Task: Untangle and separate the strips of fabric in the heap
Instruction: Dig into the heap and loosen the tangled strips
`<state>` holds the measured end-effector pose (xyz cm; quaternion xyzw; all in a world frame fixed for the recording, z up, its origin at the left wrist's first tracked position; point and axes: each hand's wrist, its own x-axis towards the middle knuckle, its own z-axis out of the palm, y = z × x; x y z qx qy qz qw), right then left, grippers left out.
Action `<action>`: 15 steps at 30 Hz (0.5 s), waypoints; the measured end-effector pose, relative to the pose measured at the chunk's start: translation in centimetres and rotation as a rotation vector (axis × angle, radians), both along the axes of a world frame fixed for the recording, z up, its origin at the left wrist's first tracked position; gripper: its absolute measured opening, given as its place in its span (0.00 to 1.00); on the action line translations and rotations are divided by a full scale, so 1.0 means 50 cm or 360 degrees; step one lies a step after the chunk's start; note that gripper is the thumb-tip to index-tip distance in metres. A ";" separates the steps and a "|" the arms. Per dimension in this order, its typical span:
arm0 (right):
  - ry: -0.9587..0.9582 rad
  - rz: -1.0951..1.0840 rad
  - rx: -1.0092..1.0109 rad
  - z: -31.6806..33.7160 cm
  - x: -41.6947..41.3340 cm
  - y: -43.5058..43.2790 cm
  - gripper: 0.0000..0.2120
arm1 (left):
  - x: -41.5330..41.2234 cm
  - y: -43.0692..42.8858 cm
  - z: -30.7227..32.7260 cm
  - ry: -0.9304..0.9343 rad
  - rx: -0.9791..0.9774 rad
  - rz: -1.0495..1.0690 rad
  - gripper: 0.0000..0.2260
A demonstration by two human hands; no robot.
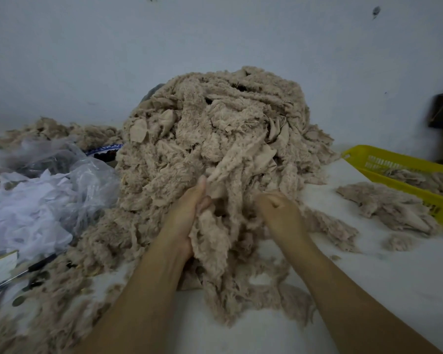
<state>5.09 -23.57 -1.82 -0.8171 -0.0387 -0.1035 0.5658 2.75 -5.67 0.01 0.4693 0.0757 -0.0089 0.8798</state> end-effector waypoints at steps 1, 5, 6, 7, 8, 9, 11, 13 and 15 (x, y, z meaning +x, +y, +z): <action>-0.0101 0.0123 -0.0112 -0.005 -0.006 0.013 0.22 | -0.005 -0.003 -0.002 -0.0043 0.0135 -0.0025 0.12; -0.0079 0.0445 0.0059 0.002 -0.026 0.031 0.21 | -0.019 -0.013 -0.001 -0.0196 0.0207 -0.0280 0.12; 0.0023 0.0539 0.0178 0.000 -0.029 0.033 0.17 | -0.024 -0.018 0.002 -0.0235 0.0208 -0.0366 0.11; 0.0127 0.0607 0.0314 -0.002 -0.030 0.036 0.14 | -0.029 -0.023 0.006 -0.0282 0.0212 -0.0461 0.09; 0.0219 0.0633 0.0466 -0.004 -0.029 0.040 0.14 | -0.035 -0.026 0.007 -0.0332 0.0225 -0.0566 0.08; 0.0319 0.0609 0.0597 -0.006 -0.024 0.042 0.14 | -0.040 -0.027 0.008 -0.0374 0.0272 -0.0668 0.09; 0.0500 0.0576 0.0767 -0.003 -0.018 0.036 0.17 | -0.050 -0.027 0.011 -0.0436 0.0479 -0.0845 0.14; 0.0567 0.0659 0.0930 0.012 -0.020 0.025 0.18 | -0.057 -0.031 0.019 -0.0516 0.0619 -0.1027 0.15; 0.0602 0.0669 0.1113 0.020 -0.022 0.015 0.18 | -0.061 -0.036 0.024 -0.0550 0.0668 -0.1197 0.16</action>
